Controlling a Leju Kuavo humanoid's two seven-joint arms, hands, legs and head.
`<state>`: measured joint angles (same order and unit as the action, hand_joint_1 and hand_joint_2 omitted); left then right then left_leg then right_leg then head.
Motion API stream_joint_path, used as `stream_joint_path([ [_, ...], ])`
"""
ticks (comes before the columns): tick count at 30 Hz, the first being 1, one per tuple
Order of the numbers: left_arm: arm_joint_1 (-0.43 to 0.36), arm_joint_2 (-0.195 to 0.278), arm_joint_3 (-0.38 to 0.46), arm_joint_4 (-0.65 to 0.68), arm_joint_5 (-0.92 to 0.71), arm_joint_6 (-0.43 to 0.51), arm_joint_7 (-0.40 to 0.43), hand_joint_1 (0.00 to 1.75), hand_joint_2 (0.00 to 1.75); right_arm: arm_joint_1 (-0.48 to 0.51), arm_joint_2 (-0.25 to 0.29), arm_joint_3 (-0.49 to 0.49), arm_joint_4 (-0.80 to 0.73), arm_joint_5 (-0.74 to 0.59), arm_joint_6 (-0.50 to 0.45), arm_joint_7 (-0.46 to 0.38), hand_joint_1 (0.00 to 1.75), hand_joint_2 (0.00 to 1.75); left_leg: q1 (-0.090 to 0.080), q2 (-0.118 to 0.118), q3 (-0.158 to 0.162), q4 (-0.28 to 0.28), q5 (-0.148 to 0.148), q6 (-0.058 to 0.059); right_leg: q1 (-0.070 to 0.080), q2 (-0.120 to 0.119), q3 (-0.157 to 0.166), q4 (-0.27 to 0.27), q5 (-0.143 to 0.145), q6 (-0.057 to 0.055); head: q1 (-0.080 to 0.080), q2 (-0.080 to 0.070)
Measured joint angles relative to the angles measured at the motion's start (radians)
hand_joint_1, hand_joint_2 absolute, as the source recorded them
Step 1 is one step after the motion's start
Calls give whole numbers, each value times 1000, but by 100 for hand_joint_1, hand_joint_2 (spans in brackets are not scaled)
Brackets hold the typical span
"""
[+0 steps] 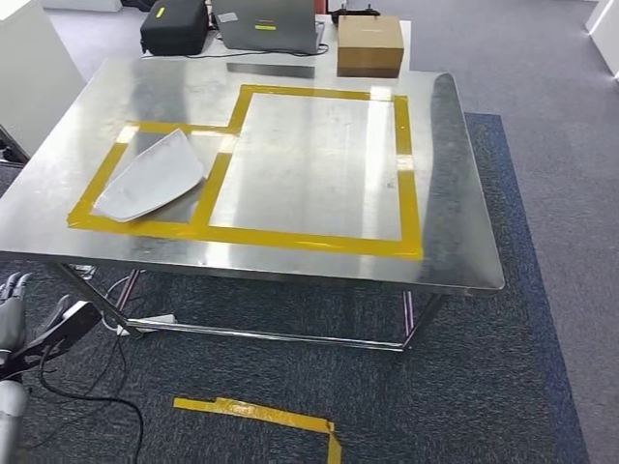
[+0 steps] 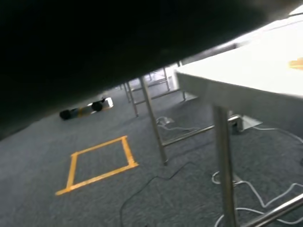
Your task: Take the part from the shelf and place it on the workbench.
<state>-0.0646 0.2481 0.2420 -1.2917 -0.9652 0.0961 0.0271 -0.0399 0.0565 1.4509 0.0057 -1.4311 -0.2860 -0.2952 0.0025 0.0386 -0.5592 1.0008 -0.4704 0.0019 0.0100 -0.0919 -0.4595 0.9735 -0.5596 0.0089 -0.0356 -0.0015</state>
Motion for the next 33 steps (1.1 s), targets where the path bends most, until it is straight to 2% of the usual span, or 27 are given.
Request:
stream_joint_path([
  [2, 4, 2, 6, -4, -3, 0, 1, 0, 0, -5, 0, 1, 0, -2, -1, 1, 0, 0, 5, -18, -4, -6, 2, 10, -2, 34, -27, 50, -35, 11, 3, 0],
  [4, 7, 2, 10, -6, -7, 1, 1, 0, 0, -6, 0, 1, 0, -5, -2, 2, 0, 0, 4, -37, -10, -7, 6, 17, -6, 77, -95, 180, -98, 14, 5, 0],
  [5, 10, 2, 11, -6, -8, 0, 1, 0, 0, -5, 0, 1, 0, -6, -1, 2, 0, 0, 2, -47, -14, -7, 8, 20, -6, 84, -131, 248, -120, 14, 4, 0],
  [6, 14, 2, 12, -6, -8, 0, 2, 0, 0, -3, 0, 1, 0, -7, 0, 2, 0, 0, 0, -57, -16, -7, 10, 22, -6, 88, -158, 293, -127, 12, 4, 0],
  [7, 17, 2, 13, -6, -9, -1, 2, 0, 0, -3, 0, 1, 0, -8, 2, 2, 0, 0, -3, -69, -18, -7, 12, 23, -6, 90, -166, 300, -113, 9, 4, 0],
  [8, 20, 2, 14, -6, -11, -3, 3, 0, 0, -2, 0, 1, 0, -8, 3, 2, 0, 0, -6, -81, -18, -7, 14, 23, -5, 93, -155, 267, -81, 4, 4, 0],
  [9, 21, 2, 15, -7, -14, -6, 5, 0, 0, -3, 0, 1, 0, -8, 4, 2, 0, 0, -9, -93, -18, -7, 16, 22, -5, 103, -128, 204, -38, -3, 4, 0],
  [10, 22, 2, 17, -7, -16, -8, 7, 0, 0, -4, 0, 1, 0, -8, 4, 2, 0, 0, -10, -105, -18, -7, 19, 21, -5, 124, -97, 135, -6, -12, 4, 0],
  [11, 23, 2, 19, -8, -19, -11, 10, 0, 0, -4, 0, 1, 0, -9, 4, 1, 0, 0, -11, -117, -21, -6, 21, 18, -5, 144, -71, 75, 15, -19, 2, 0],
  [12, 26, 2, 20, -9, -22, -12, 12, 0, 0, -4, 0, 1, 0, -10, 4, 1, 0, 0, -10, -128, -25, -5, 24, 14, -5, 159, -52, 37, 25, -23, 2, 0],
  [13, 31, 1, 22, -10, -25, -12, 15, 0, 0, -4, 0, 1, 0, -11, 4, 0, 0, 0, -8, -138, -30, -4, 28, 8, -4, 166, -45, 23, 23, -25, 1, 0],
  [15, 49, 1, 29, -11, -31, -13, 20, 0, 0, -4, 1, 1, 0, -12, 4, -1, 0, 0, -4, -156, -38, -6, 37, -5, -3, 149, -42, 16, 31, -28, 1, 0],
  [16, 60, 1, 36, -11, -32, -13, 22, 0, 0, -4, 1, 1, 0, -12, 4, -3, 0, 0, -4, -149, -42, -3, 34, -11, -5, 139, -40, 10, 37, -31, 0, 0],
  [17, 70, 0, 46, -10, -33, -12, 24, 0, 0, -4, 1, 1, 0, -13, 3, -4, 0, 0, -4, -132, -51, 13, 21, -16, -8, 127, -39, 3, 42, -36, -3, 0],
  [19, 83, -9, 72, -10, -33, -13, 21, 0, 0, -1, 1, 1, -1, -17, 3, -8, 0, 0, -2, -80, -92, 102, -36, -27, -11, 100, -38, -5, 49, -41, -10, 0],
  [21, 103, -31, 107, -8, -34, -22, 4, 0, 0, 4, 2, 1, -1, -23, 3, -13, 0, 0, 6, -54, -146, 224, -94, -40, -11, 72, -41, -6, 49, -41, -13, 0],
  [22, 118, -44, 127, -6, -35, -28, -9, 0, 0, 6, 2, 1, -1, -27, 3, -15, 0, 0, 11, -49, -158, 255, -101, -45, -11, 59, -42, -5, 48, -41, -14, 0],
  [23, 132, -59, 154, -4, -37, -35, -26, 0, 0, 7, 2, 1, -1, -29, 3, -17, 0, 0, 15, -44, -153, 251, -90, -49, -11, 47, -43, -5, 47, -39, -14, 0],
  [24, 143, -72, 180, -2, -41, -40, -42, 0, 0, 7, 2, 1, -1, -31, 2, -18, 0, 0, 17, -38, -126, 208, -62, -51, -11, 35, -42, -5, 46, -37, -14, 0],
  [25, 151, -85, 206, -1, -46, -43, -57, 0, 0, 7, 3, 1, -1, -32, 2, -20, 0, 0, 19, -20, -87, 142, -30, -52, -11, 22, -39, -4, 43, -32, -14, 0],
  [27, 158, -111, 253, 0, -55, -50, -78, 0, 0, 7, 3, 1, -1, -33, 1, -21, 0, 0, 12, 27, -19, 23, 6, -45, -5, -2, -36, -2, 33, -19, -14, 0],
  [28, 161, -123, 271, 0, -59, -55, -84, 0, 0, 6, 2, 0, 0, -35, 0, -22, 0, 0, 9, 41, -3, -5, 9, -37, -2, -14, -33, -1, 28, -13, -13, 0],
  [29, 164, -136, 288, 1, -61, -65, -89, 0, 0, 6, 2, 0, 0, -37, -2, -22, 0, 0, 6, 39, -1, -13, 4, -28, 0, -27, -30, -2, 24, -7, -11, 0],
  [30, 168, -149, 307, 2, -62, -76, -96, 0, 0, 4, 2, 0, 0, -40, -4, -22, 0, 0, 5, 24, -2, -13, 4, -19, 0, -40, -24, -4, 21, -2, -8, 0],
  [31, 174, -164, 330, 3, -63, -89, -106, 0, 0, 3, 2, 0, 0, -43, -7, -23, 0, 0, 6, 12, -2, -15, 5, -12, -3, -40, -19, -2, 16, 4, -8, 0],
  [32, 179, -179, 357, 4, -65, -101, -119, 0, 0, 2, 2, 0, 0, -46, -10, -24, 0, 0, 6, 0, -2, -17, 7, -5, -6, -23, -20, 8, 4, 10, -7, 0],
  [33, 183, -197, 387, 7, -71, -111, -135, 0, 0, 3, 2, 0, 0, -48, -13, -26, 0, 0, 8, -11, -2, -18, 10, 2, -9, 6, -32, 39, -19, 14, -6, 0],
])
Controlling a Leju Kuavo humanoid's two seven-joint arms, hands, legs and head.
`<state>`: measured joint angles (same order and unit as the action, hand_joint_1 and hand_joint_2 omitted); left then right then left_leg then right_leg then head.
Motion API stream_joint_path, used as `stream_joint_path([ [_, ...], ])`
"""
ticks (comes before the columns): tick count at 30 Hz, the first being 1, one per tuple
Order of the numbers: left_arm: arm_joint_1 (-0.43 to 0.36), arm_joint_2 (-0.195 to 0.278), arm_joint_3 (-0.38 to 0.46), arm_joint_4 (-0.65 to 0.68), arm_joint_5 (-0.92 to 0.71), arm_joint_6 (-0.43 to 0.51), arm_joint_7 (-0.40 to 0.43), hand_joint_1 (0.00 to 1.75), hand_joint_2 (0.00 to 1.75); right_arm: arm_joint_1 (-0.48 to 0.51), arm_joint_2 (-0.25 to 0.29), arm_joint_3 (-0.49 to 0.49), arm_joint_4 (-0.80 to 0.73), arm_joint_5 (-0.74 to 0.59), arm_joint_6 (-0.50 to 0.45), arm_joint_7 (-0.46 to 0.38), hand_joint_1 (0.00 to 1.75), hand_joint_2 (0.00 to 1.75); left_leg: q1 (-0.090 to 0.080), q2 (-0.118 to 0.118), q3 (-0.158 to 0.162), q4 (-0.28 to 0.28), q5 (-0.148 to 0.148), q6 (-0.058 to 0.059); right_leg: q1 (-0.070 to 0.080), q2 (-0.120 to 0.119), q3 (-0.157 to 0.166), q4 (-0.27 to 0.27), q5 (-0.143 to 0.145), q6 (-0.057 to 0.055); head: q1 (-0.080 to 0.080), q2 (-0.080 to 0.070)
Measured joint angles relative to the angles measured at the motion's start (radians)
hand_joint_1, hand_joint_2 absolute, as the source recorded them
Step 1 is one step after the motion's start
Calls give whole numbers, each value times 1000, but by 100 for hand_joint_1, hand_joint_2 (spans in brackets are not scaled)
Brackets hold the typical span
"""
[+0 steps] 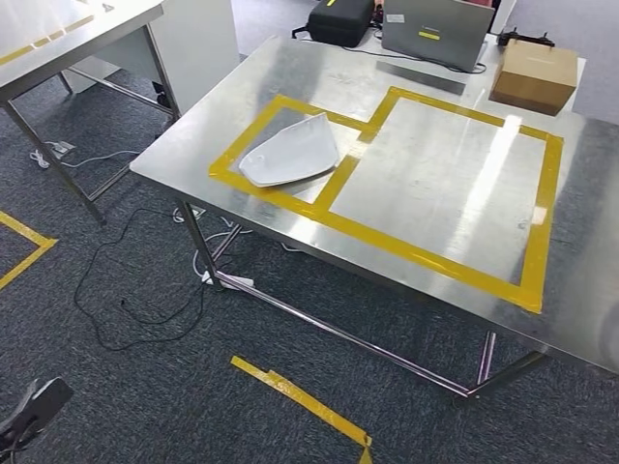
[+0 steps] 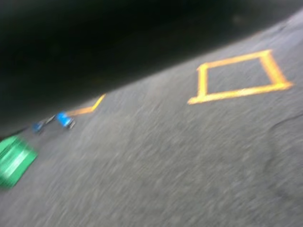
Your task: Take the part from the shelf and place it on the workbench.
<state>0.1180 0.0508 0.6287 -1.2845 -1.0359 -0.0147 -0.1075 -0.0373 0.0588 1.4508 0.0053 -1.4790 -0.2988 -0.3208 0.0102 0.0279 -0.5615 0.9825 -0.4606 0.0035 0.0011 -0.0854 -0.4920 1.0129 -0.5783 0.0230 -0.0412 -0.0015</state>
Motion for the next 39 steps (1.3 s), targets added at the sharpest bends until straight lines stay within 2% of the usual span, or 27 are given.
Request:
stream_joint_path([
  [2, 3, -40, 61, 16, -22, -13, -38, 0, 0, 6, 0, -1, 0, -2, -3, -3, 0, 0, 0, -24, -4, -1, 2, 10, -3, 64, -60, 128, -72, 3, 3, 0],
  [3, 3, -61, 94, 31, -38, -19, -60, 0, 0, 10, 0, -1, 0, -2, -3, -4, 0, 0, -2, -38, -6, 0, 3, 13, -3, 77, -97, 201, -103, 2, 3, 0],
  [4, 2, -82, 126, 47, -54, -25, -81, 0, 0, 13, 1, -1, 0, -3, -3, -5, 0, 0, -3, -53, -7, 0, 3, 14, -3, 82, -124, 252, -116, 0, 3, 0],
  [5, 1, -102, 169, 65, -72, -34, -102, 0, 0, 15, 1, -2, 0, -3, -3, -7, 0, 0, -5, -67, -7, 0, 3, 14, -2, 84, -136, 266, -108, -3, 3, 0],
  [7, -4, -139, 263, 103, -105, -53, -135, 0, 0, 15, 1, -3, 0, -4, -3, -11, 0, 0, -6, -96, -5, 1, 3, 14, -2, 97, -105, 181, -39, -11, 3, 0],
  [9, -14, -176, 355, 138, -136, -70, -153, 0, 0, 16, 1, -4, 0, -5, -1, -17, 0, 0, -8, -124, -5, 3, 3, 12, -5, 149, -48, 45, 29, -20, 2, 0],
  [11, -26, -218, 434, 165, -153, -91, -157, 0, 0, 18, 1, -5, 0, -5, 3, -23, 0, 0, -9, -151, -11, 5, 6, 3, -7, 185, -20, -19, 47, -25, 1, 0],
  [13, -33, -259, 508, 182, -155, -111, -155, 0, 0, 18, 2, -6, 0, -6, 6, -29, 0, 0, -7, -171, -17, 4, 11, -10, -8, 167, -10, -28, 48, -28, 2, 0],
  [15, -39, -295, 565, 195, -156, -120, -154, 0, 0, 18, 4, -7, -1, -6, 7, -33, 0, 0, -9, -129, -29, 27, -6, -22, -10, 140, -1, -38, 55, -37, -1, 0],
  [17, -51, -318, 602, 203, -159, -126, -154, 0, 0, 22, 6, -8, -1, -6, 7, -33, 0, 0, -10, -61, -76, 127, -66, -31, -8, 105, 4, -42, 56, -43, -5, 0],
  [19, -63, -332, 627, 207, -163, -132, -155, 0, 0, 26, 7, -10, -1, -6, 8, -34, 0, 0, -5, -39, -136, 252, -120, -38, -5, 67, 4, -42, 53, -46, -6, 0],
  [20, -66, -337, 637, 209, -165, -134, -156, 0, 0, 25, 7, -11, -1, -6, 8, -34, 0, 0, -3, -36, -147, 280, -123, -40, -4, 50, 3, -42, 51, -46, -6, 0],
  [21, -67, -341, 645, 210, -166, -135, -156, 0, 0, 23, 7, -11, -1, -6, 8, -34, 0, 0, -1, -33, -139, 271, -108, -40, -3, 36, 2, -42, 49, -45, -6, 0],
  [22, -67, -344, 652, 211, -167, -136, -156, 0, 0, 22, 7, -12, -1, -6, 8, -34, 0, 0, -1, -28, -110, 225, -80, -39, -3, 23, 3, -41, 46, -44, -6, 0],
  [24, -69, -346, 663, 212, -167, -136, -156, 0, 0, 21, 7, -12, -1, -6, 8, -34, 0, 0, -6, 8, -26, 88, -28, -28, 1, 0, 9, -40, 37, -39, -6, 0],
  [25, -72, -347, 668, 212, -167, -136, -156, 0, 0, 21, 8, -12, -1, -6, 8, -34, 0, 0, -11, 24, 4, 38, -17, -21, 3, -11, 14, -40, 33, -34, -4, 0],
  [26, -74, -348, 671, 212, -167, -135, -157, 0, 0, 20, 8, -12, -1, -6, 8, -34, 0, 0, -15, 33, 18, 11, -15, -14, 4, -21, 18, -40, 29, -29, -3, 0],
  [28, -75, -349, 678, 212, -167, -135, -157, 0, 0, 16, 9, -12, -1, -6, 8, -34, 0, 0, -19, 17, 19, 2, -15, -2, 3, -38, 29, -43, 26, -17, 0, 0],
  [29, -74, -351, 681, 212, -167, -135, -157, 0, 0, 14, 9, -12, -1, -6, 8, -34, 0, 0, -18, 8, 21, -3, -11, 4, 2, -33, 32, -41, 21, -12, 0, 0],
  [31, -75, -355, 687, 212, -167, -135, -157, 0, 0, 12, 9, -12, -1, -6, 8, -35, 0, 0, -13, -12, 24, -14, -3, 15, -2, 14, 13, 12, -18, -3, 3, 0],
  [33, -79, -357, 689, 212, -167, -135, -158, 0, 0, 16, 9, -12, -1, -6, 8, -35, 0, 0, -11, -34, 21, -16, 0, 19, -6, 68, -52, 144, -84, 1, 6, 0],
  [34, -80, -358, 690, 212, -167, -135, -158, 0, 0, 18, 9, -12, -1, -6, 8, -35, 0, 0, -11, -47, 19, -16, 0, 20, -7, 78, -88, 210, -106, 3, 6, 0],
  [35, -80, -359, 691, 213, -167, -135, -158, 0, 0, 20, 9, -12, -1, -6, 8, -35, 0, 0, -11, -60, 19, -15, 0, 20, -8, 82, -113, 250, -109, 4, 5, 0],
  [36, -80, -360, 693, 213, -167, -135, -158, 0, 0, 21, 9, -12, -1, -6, 8, -35, 0, 0, -11, -73, 20, -15, 0, 20, -9, 84, -121, 252, -92, 5, 6, 0],
  [37, -79, -361, 694, 214, -167, -135, -158, 0, 0, 21, 9, -12, -1, -6, 8, -35, 0, 0, -11, -87, 23, -15, 0, 19, -11, 88, -111, 215, -56, 5, 5, 0],
  [38, -80, -361, 695, 214, -167, -135, -158, 0, 0, 21, 9, -12, -1, -6, 8, -35, 0, 0, -10, -100, 24, -14, -1, 17, -14, 102, -88, 150, -12, 5, 6, 0],
  [39, -81, -362, 695, 214, -166, -139, -158, 0, 0, 21, 9, -12, -1, -6, 8, -35, 0, 0, -11, -114, 24, -10, -3, 13, -18, 132, -62, 82, 24, 4, 6, 0],
])
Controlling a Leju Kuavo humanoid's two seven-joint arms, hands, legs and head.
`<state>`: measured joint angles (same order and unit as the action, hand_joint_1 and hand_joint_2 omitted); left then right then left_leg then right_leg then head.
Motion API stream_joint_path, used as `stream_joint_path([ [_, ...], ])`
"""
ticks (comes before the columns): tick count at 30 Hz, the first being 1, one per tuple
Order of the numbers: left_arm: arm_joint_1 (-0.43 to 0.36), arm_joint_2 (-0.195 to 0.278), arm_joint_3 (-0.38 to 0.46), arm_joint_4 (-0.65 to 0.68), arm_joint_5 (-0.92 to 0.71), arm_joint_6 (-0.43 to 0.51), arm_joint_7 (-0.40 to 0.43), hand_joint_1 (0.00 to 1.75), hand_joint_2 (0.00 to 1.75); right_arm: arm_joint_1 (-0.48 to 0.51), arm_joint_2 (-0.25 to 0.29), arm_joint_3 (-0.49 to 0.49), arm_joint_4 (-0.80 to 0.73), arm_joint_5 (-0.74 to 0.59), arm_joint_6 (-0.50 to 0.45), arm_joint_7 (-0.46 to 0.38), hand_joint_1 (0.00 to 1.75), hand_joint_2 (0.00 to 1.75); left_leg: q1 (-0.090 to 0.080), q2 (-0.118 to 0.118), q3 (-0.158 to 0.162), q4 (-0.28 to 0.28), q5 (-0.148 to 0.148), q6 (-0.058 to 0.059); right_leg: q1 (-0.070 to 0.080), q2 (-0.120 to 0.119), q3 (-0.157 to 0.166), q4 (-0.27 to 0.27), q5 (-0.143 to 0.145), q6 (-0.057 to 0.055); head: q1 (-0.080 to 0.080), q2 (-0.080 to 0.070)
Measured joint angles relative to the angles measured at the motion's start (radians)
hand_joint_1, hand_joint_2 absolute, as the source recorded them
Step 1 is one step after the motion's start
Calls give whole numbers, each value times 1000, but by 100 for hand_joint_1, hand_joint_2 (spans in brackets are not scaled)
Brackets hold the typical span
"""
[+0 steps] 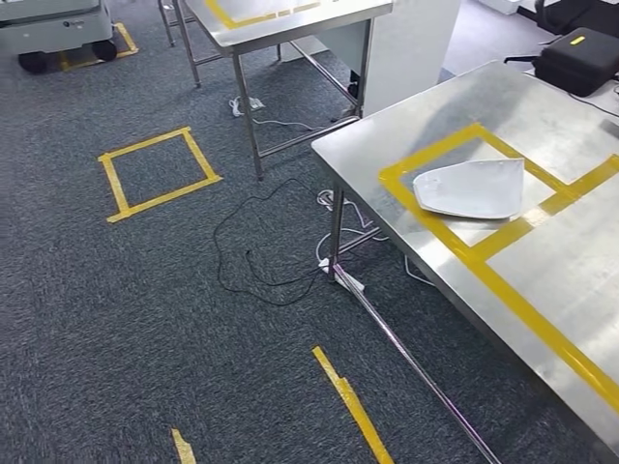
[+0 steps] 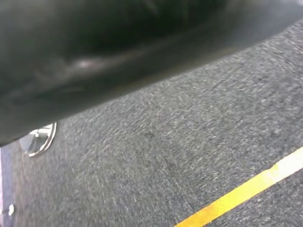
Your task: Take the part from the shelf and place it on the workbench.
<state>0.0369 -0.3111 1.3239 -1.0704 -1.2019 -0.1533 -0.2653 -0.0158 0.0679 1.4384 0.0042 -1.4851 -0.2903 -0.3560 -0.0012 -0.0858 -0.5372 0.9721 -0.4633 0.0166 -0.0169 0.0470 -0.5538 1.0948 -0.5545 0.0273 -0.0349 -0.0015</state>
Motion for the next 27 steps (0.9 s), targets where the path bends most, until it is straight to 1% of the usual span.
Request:
stream_joint_path([
  [1, -2, -1, 1, 0, 4, -9, -1, 0, 0, 0, 0, 0, 0, 0, 0, 0, 0, 0, -1, -14, -3, 4, -1, -5, -4, 27, 21, -54, 22, -2, 0, 0],
  [2, -5, -2, 4, 0, 10, -25, -1, 0, 0, 1, 0, 0, 0, 0, 0, -1, 0, 0, -1, -27, -9, 8, -1, -12, -6, 48, 34, -86, 30, -4, 0, 0],
  [3, -7, -5, 10, 1, 19, -46, -2, 0, 0, 1, 0, -1, 0, 0, -1, -2, 0, 0, 0, -39, -16, 11, 1, -19, -6, 55, 38, -95, 28, -8, 0, 0],
  [4, -8, -7, 19, 3, 30, -67, -4, 0, 0, 1, 0, -1, 0, -1, -2, -4, 0, 0, 3, -52, -23, 12, 4, -26, -6, 44, 39, -97, 28, -14, -1, 0],
  [5, -7, -9, 29, 7, 39, -81, -5, 0, 0, 1, 1, -2, 0, -1, -4, -6, 0, 0, 5, -55, -27, 14, 5, -32, -6, 31, 41, -98, 31, -20, 0, 0],
  [6, -7, -10, 39, 16, 47, -89, -7, 0, 0, 1, 1, -4, 0, -1, -6, -9, 0, 0, 5, -38, -34, 25, -3, -37, -6, 18, 42, -100, 33, -27, -4, 0],
  [7, -7, -11, 47, 28, 53, -90, -9, 0, 0, 1, 2, -6, 0, -1, -7, -11, 0, 0, 4, -12, -49, 55, -22, -41, -6, 2, 45, -104, 35, -32, -8, 0],
  [8, -8, -12, 51, 43, 58, -88, -11, 0, 0, 3, 3, -8, 0, -1, -8, -13, 0, 0, 3, 22, -72, 104, -52, -45, -5, -15, 47, -106, 35, -35, -11, 0],
  [9, -9, -12, 53, 61, 61, -86, -13, 0, 0, 5, 4, -9, 0, -1, -9, -14, 0, 0, 3, 52, -104, 170, -86, -49, -2, -32, 48, -106, 33, -38, -16, 0],
  [10, -9, -12, 54, 79, 64, -82, -14, 0, 0, 7, 4, -10, 0, -1, -10, -14, 0, 0, 5, 66, -136, 236, -115, -52, 1, -51, 48, -106, 31, -40, -16, 0],
  [11, -9, -12, 55, 96, 66, -78, -16, 0, 0, 8, 4, -10, 0, -2, -10, -14, 0, 0, 7, 73, -158, 282, -129, -53, 3, -67, 48, -106, 30, -41, -16, 0],
  [12, -8, -12, 56, 114, 68, -74, -19, 0, 0, 8, 5, -10, 0, -2, -11, -15, 0, 0, 8, 77, -164, 297, -125, -53, 4, -83, 47, -106, 28, -42, -16, 0],
  [13, -8, -12, 58, 130, 70, -71, -22, 0, 0, 8, 5, -11, 0, -2, -11, -15, 0, 0, 9, 80, -147, 272, -103, -51, 6, -97, 47, -106, 25, -41, -16, 0],
  [14, -7, -12, 59, 146, 71, -68, -25, 0, 0, 7, 5, -11, 0, -2, -11, -17, 0, 0, 8, 91, -113, 215, -71, -48, 7, -111, 49, -106, 22, -40, -16, 0],
  [15, -7, -12, 59, 164, 72, -66, -29, 0, 0, 7, 6, -12, 0, -2, -10, -20, 0, 0, 5, 117, -72, 146, -44, -44, 8, -122, 55, -106, 18, -38, -16, 0],
  [16, -8, -12, 58, 181, 73, -63, -34, 0, 0, 6, 6, -13, 0, -2, -10, -23, 0, 0, 1, 141, -36, 85, -26, -38, 10, -132, 59, -105, 13, -34, -16, 0],
  [17, -8, -12, 56, 198, 74, -59, -39, 0, 0, 6, 7, -14, 0, -2, -10, -25, 0, 0, -4, 161, -12, 46, -20, -32, 12, -142, 64, -104, 9, -29, -15, 0],
  [18, -8, -12, 55, 214, 75, -54, -43, 0, 0, 5, 8, -16, 0, -2, -9, -27, 0, 0, -8, 170, -3, 28, -22, -26, 14, -152, 68, -105, 5, -24, -13, 0],
  [19, -8, -12, 54, 228, 76, -50, -46, 0, 0, 4, 8, -17, 0, -3, -9, -28, 0, 0, -11, 160, -3, 24, -23, -20, 14, -162, 72, -106, 2, -18, -12, 0],
  [20, -7, -12, 54, 239, 76, -48, -47, 0, 0, 2, 9, -18, 0, -3, -9, -28, 0, 0, -10, 148, -2, 20, -20, -13, 12, -170, 76, -107, -1, -13, -11, 0],
  [21, -6, -13, 55, 248, 77, -46, -47, 0, 0, 1, 10, -18, 0, -3, -9, -29, 0, 0, -9, 137, -1, 15, -17, -6, 10, -160, 77, -100, -10, -8, -10, 0],
  [22, -6, -13, 55, 255, 78, -45, -48, 0, 0, 0, 11, -18, 0, -3, -9, -30, 0, 0, -6, 125, 0, 11, -13, 0, 8, -138, 70, -76, -28, -3, -8, 0],
  [23, -7, -13, 55, 261, 78, -46, -48, 0, 0, 0, 11, -19, 0, -3, -9, -30, 0, 0, -4, 113, 1, 7, -10, 6, 6, -108, 48, -31, -56, 0, -5, 0],
  [24, -8, -14, 55, 268, 78, -46, -49, 0, 0, 2, 11, -19, 0, -3, -9, -31, 0, 0, -4, 101, 1, 7, -10, 8, 6, -76, 19, 33, -88, 2, -2, 0],
  [25, -9, -14, 55, 273, 78, -46, -49, 0, 0, 5, 11, -19, 0, -3, -9, -30, 0, 0, -5, 88, 0, 8, -10, 10, 6, -60, -18, 104, -116, 3, -1, 0],
  [26, -9, -14, 55, 278, 78, -46, -49, 0, 0, 7, 11, -20, 0, -3, -9, -30, 0, 0, -5, 74, 1, 8, -10, 11, 6, -52, -50, 157, -129, 4, 0, 0],
  [27, -9, -14, 55, 282, 78, -46, -49, 0, 0, 8, 11, -20, 0, -3, -9, -30, 0, 0, -5, 59, 2, 9, -11, 11, 6, -49, -69, 178, -121, 4, 0, 0],
])
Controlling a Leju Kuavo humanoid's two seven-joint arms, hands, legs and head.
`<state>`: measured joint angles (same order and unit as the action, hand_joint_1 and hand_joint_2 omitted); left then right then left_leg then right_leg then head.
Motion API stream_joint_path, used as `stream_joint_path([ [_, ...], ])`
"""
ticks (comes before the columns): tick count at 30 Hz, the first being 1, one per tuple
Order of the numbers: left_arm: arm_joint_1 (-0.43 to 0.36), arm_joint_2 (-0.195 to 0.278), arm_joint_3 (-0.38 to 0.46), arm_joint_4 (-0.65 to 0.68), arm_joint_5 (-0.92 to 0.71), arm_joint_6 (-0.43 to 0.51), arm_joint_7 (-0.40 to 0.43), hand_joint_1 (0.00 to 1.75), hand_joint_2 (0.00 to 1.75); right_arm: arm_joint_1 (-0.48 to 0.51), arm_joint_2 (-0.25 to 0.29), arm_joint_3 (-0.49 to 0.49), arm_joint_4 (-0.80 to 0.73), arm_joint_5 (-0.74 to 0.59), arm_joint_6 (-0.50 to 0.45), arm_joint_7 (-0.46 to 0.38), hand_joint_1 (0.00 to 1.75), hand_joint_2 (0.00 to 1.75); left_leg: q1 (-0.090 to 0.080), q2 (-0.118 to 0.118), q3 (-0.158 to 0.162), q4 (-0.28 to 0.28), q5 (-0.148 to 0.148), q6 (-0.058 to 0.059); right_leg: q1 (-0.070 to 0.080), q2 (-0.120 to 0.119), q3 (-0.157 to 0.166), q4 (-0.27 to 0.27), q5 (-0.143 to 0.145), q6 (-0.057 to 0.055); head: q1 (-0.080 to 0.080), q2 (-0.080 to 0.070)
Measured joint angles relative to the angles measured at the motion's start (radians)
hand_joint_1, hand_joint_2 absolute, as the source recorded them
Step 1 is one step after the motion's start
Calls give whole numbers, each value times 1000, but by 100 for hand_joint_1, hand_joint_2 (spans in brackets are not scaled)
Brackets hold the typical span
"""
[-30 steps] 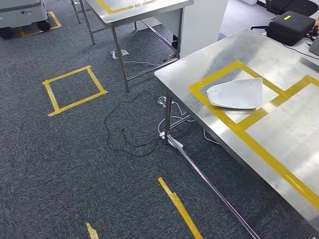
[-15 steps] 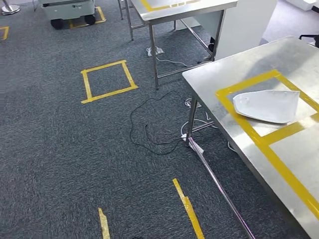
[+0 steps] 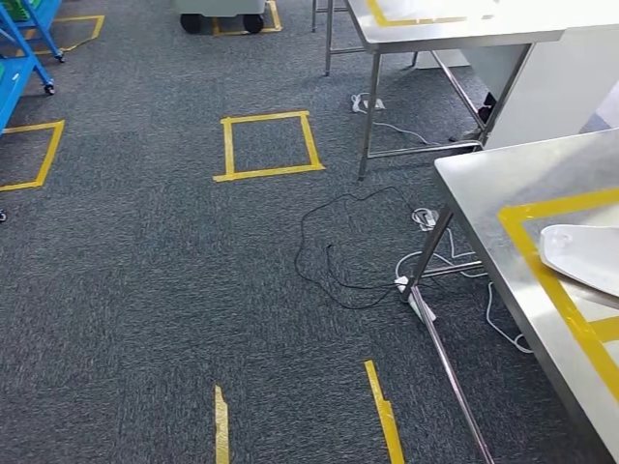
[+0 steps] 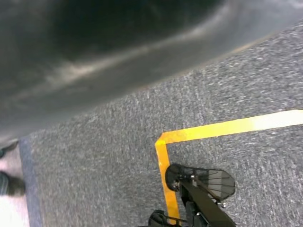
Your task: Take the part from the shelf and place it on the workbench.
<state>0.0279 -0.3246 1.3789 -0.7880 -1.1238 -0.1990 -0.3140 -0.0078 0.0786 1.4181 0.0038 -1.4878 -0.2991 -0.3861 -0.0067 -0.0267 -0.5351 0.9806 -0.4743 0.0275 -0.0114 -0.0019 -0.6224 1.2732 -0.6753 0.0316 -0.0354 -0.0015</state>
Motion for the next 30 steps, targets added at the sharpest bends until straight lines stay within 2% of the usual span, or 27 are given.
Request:
stream_joint_path([
  [1, 0, 0, 0, 4, 0, 0, 0, 0, 0, 0, 0, -1, 0, 0, 0, 0, 0, 0, 0, -15, 2, 1, -1, -1, 0, 2, 0, -19, 29, 0, 0, 0],
  [2, 0, 0, 0, 7, 0, 0, 0, 0, 0, 0, 0, -1, 0, 0, 0, 0, 0, 0, 1, -29, 6, 1, -3, -2, -1, 8, 17, -74, 72, -1, 0, 0],
  [3, 0, 0, 0, 9, 0, 0, 0, 0, 0, 0, 0, -2, 0, 0, 0, 0, 0, 0, 2, -43, 8, 2, -6, -6, -4, 28, 42, -142, 113, -1, 1, 0],
  [4, -1, 0, 0, 11, -1, 0, 0, 0, 0, 0, 0, -2, 0, 0, 0, 0, 0, 0, 1, -56, 8, 6, -9, -10, -7, 50, 67, -204, 140, -2, 1, 0],
  [5, -1, 0, 0, 12, -2, 0, 0, 0, 0, 1, 0, -3, 0, 0, 0, 0, 0, 0, 1, -68, 5, 9, -10, -15, -9, 69, 84, -243, 154, -4, 1, 0],
  [6, -2, 0, 0, 13, -3, -1, 0, 0, 0, 1, 0, -4, 0, 0, 0, 0, 0, 0, 1, -79, 1, 12, -10, -20, -9, 81, 92, -260, 155, -8, 1, 0],
  [8, 0, 1, 0, 14, -6, -2, 0, 0, 0, 0, 0, -4, 0, 0, 1, 0, 0, 0, 5, -98, -8, 14, -7, -31, -6, 66, 96, -263, 155, -18, 0, 0],
  [9, 1, 1, 0, 15, -7, -1, 0, 0, 0, -1, 0, -4, 0, 0, 1, 0, 0, 0, 5, -89, -12, 20, -12, -36, -6, 55, 97, -265, 157, -23, 0, 0],
  [11, 1, 1, -2, 17, -7, -1, 0, 0, 0, -1, 0, -4, 0, 0, 1, -1, 0, 0, 4, -42, -38, 78, -52, -46, -7, 29, 101, -272, 158, -34, -6, 0],
  [12, 0, 1, -3, 19, -7, 0, 0, 0, 0, 0, 1, -4, 0, 0, 1, -2, 0, 0, 4, -11, -67, 137, -84, -50, -5, 13, 102, -272, 157, -38, -8, 0],
  [13, 0, 1, -4, 21, -7, 0, 0, 0, 0, 2, 1, -4, 0, 0, 1, -2, 0, 0, 6, 5, -100, 204, -116, -54, -3, -2, 103, -272, 155, -41, -10, 0],
  [14, 0, 1, -4, 23, -7, 1, 0, 0, 0, 3, 1, -4, 0, 0, 1, -2, 0, 0, 8, 12, -129, 261, -137, -56, -2, -17, 103, -272, 153, -43, -10, 0],
  [15, 0, 1, -4, 26, -7, 2, 0, 0, 0, 4, 1, -4, 0, 0, 1, -2, 0, 0, 9, 15, -145, 294, -141, -57, 0, -32, 103, -272, 152, -45, -10, 0],
  [16, 0, 1, -4, 28, -7, 3, 0, 0, 0, 4, 1, -4, 0, 0, 2, -3, 0, 0, 10, 17, -144, 290, -127, -57, 1, -42, 105, -272, 150, -45, -10, 0],
  [17, 1, 1, -4, 30, -7, 5, 0, 0, 0, 3, 1, -4, 0, 0, 4, -5, 0, 0, 11, 19, -124, 252, -96, -55, 1, -50, 107, -272, 149, -44, -10, 0],
  [19, 1, 2, -4, 33, -6, 11, -1, 0, 0, -1, 1, -5, 0, 0, 12, -13, 0, 0, 9, 27, -55, 123, -31, -48, 3, -58, 110, -271, 145, -39, -10, 0],
  [20, 1, 2, -4, 34, -6, 14, -3, 0, 0, -4, 1, -6, 0, 0, 16, -17, 0, 0, 7, 31, -26, 68, -15, -43, 5, -60, 111, -270, 142, -35, -10, 0],
  [21, 1, 2, -5, 35, -7, 17, -5, 0, 0, -6, 1, -6, 0, 0, 20, -20, 0, 0, 6, 35, -8, 33, -9, -40, 7, -61, 111, -268, 140, -32, -9, 0],
  [22, 2, 1, -6, 37, -9, 18, -7, 0, 0, -7, 1, -7, 0, 0, 22, -22, 0, 0, 4, 37, -2, 20, -13, -40, 9, -61, 107, -266, 138, -35, -9, 0],
  [25, 2, 1, -9, 39, -14, 18, -14, 0, 0, -7, 1, -11, 0, 0, 27, -24, 0, 0, 2, 38, 0, 13, -14, -42, 8, -59, 104, -269, 138, -44, -8, 0],
  [30, 2, 1, -15, 41, -9, 19, -23, 0, 0, -5, 1, -15, 0, 0, 32, -24, 0, 0, 0, 38, 1, 13, -16, -36, 6, -57, 109, -280, 144, -33, -8, 0],
])
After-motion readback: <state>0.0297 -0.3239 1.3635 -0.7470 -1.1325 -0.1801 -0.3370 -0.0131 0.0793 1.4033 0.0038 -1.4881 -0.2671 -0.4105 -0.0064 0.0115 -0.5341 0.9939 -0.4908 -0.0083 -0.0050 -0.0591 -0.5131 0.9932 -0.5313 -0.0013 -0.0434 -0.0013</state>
